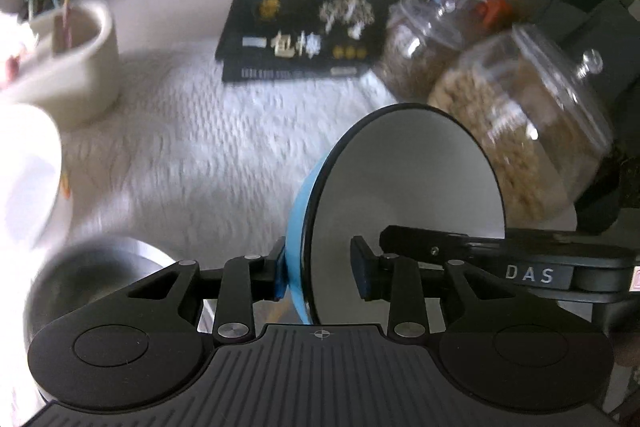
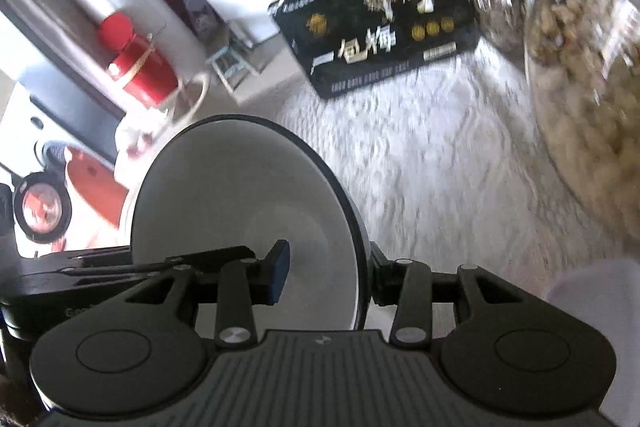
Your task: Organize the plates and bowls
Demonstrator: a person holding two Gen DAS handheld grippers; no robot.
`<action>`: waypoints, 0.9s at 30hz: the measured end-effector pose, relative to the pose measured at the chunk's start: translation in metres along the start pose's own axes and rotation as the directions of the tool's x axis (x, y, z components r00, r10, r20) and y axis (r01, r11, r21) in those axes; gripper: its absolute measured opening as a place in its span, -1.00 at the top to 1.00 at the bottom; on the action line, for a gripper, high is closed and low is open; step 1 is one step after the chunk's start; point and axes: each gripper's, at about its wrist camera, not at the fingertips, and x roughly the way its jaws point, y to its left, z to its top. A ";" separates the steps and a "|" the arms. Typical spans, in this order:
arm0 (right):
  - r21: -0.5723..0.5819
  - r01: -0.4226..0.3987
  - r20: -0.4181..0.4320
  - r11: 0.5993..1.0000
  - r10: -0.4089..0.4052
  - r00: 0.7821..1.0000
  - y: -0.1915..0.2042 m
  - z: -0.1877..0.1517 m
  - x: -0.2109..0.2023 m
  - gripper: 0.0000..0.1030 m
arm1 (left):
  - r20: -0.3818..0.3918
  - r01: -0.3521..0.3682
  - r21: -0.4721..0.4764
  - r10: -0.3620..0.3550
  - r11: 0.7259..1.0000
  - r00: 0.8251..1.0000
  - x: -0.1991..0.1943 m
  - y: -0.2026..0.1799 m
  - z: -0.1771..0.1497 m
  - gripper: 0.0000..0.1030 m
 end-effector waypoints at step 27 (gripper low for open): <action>-0.118 0.063 0.008 0.991 -0.063 0.998 -0.010 -0.074 0.018 0.15 | 0.022 -0.024 -0.084 0.026 0.996 0.999 0.009 0.021 -0.089 0.39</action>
